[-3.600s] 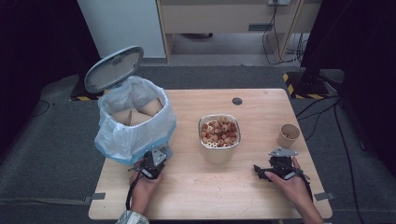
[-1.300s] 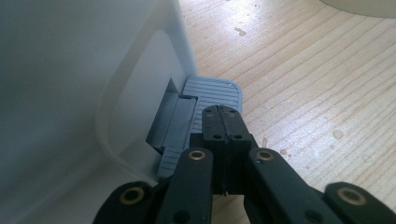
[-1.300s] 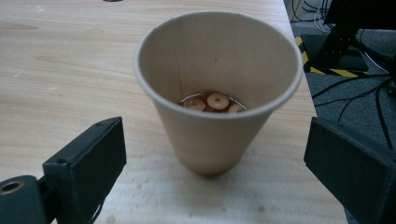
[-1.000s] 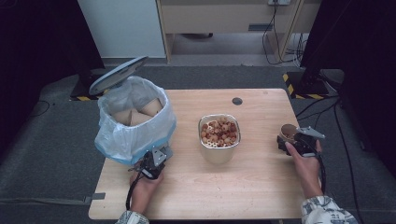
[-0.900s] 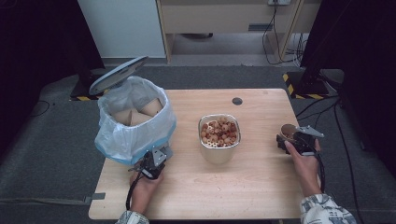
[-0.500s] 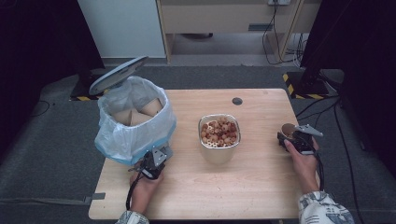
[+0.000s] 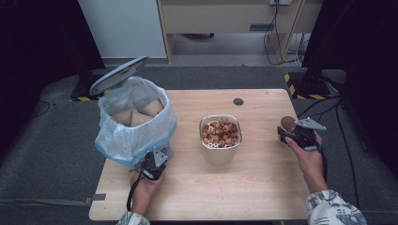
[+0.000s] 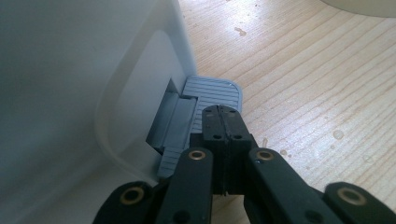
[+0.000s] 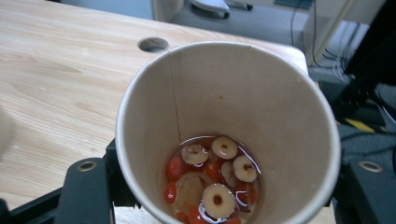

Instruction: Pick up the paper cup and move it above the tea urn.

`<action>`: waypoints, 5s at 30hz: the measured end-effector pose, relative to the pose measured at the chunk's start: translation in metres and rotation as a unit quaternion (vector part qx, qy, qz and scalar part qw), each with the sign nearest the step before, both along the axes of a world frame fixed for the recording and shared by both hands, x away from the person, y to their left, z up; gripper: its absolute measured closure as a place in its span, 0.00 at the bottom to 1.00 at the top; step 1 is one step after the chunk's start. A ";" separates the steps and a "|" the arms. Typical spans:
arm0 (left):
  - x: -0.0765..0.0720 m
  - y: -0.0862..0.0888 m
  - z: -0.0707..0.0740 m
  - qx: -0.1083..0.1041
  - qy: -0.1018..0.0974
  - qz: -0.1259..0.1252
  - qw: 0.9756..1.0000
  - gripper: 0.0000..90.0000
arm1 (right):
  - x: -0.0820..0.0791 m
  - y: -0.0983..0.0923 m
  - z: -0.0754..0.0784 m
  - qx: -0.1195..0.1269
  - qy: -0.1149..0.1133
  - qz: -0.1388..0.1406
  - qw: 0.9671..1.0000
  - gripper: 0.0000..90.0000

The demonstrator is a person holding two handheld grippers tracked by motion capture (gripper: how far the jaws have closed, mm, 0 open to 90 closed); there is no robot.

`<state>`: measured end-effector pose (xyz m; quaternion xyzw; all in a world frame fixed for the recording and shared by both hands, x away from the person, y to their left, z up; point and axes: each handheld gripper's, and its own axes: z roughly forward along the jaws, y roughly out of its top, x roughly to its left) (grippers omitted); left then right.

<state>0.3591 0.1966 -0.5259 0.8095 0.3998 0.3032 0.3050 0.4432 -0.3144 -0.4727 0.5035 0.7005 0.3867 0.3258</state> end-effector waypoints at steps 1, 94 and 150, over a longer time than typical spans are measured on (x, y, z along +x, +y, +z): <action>0.000 0.000 0.000 0.000 0.000 0.000 1.000 0.99 | 0.001 0.003 0.006 -0.005 -0.004 0.009 1.000 0.37; 0.000 -0.001 0.000 0.000 -0.002 0.001 1.000 0.99 | 0.032 0.116 0.166 -0.168 -0.114 0.219 0.954 0.39; 0.000 -0.001 0.000 0.000 -0.003 0.001 1.000 0.99 | 0.027 0.158 0.182 -0.350 -0.165 0.259 0.885 0.39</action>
